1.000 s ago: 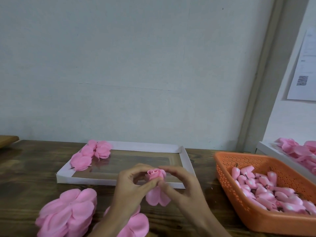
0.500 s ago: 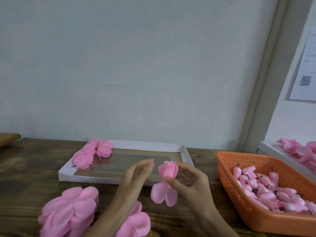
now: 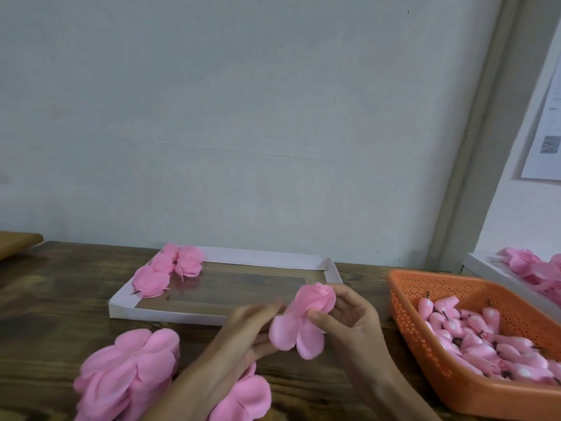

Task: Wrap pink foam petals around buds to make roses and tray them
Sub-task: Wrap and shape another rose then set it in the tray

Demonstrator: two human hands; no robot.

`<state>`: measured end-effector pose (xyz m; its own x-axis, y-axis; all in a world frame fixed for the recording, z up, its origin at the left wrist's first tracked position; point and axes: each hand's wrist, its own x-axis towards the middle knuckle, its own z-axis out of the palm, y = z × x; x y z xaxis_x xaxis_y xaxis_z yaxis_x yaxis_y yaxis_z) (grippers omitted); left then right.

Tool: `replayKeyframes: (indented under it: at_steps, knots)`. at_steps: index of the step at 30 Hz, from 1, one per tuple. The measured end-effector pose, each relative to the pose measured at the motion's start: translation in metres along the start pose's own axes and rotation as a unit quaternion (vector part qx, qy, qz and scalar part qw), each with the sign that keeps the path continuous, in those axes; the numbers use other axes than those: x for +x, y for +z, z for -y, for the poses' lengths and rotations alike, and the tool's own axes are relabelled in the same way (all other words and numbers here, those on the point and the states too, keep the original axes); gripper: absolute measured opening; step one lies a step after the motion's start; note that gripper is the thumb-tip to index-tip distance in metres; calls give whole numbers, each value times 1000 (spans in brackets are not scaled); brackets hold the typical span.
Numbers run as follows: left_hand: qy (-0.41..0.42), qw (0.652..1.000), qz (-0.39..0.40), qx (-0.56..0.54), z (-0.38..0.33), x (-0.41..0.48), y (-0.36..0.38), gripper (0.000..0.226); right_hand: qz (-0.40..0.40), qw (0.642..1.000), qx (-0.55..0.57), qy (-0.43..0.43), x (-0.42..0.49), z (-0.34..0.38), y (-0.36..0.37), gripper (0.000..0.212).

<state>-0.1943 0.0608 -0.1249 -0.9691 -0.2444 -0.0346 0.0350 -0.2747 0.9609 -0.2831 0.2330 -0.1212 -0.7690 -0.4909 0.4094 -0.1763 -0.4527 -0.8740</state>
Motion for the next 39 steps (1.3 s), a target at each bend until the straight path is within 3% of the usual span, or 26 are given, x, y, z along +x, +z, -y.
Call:
replayKeyframes:
  at_steps: [5,8,13,17,25,30,35,39]
  knots:
    - [1,1000,-3,-29,1,-1,4,45,39,999,-32,-5,-1,2,-1,42]
    - [22,995,-55,-83,2,3,1,45,51,997,-53,-16,-2,5,2,36]
    - [122,986,-110,-9,2,1,6,41,95,993,-64,-26,-5,3,7,30]
    - [203,974,-101,15,2,-5,10,34,113,991,-72,-27,-6,7,9,30]
    - [185,979,-86,-13,4,-6,12,33,82,989,-123,-3,-4,13,5,32]
    - [197,976,-76,43,4,-7,11,38,63,988,-142,-3,-2,14,5,55]
    - [188,981,-55,8,0,-4,6,45,60,987,-149,-18,-1,16,4,35]
    - [167,980,-31,101,-2,-2,2,36,34,993,-115,-5,0,15,-1,30]
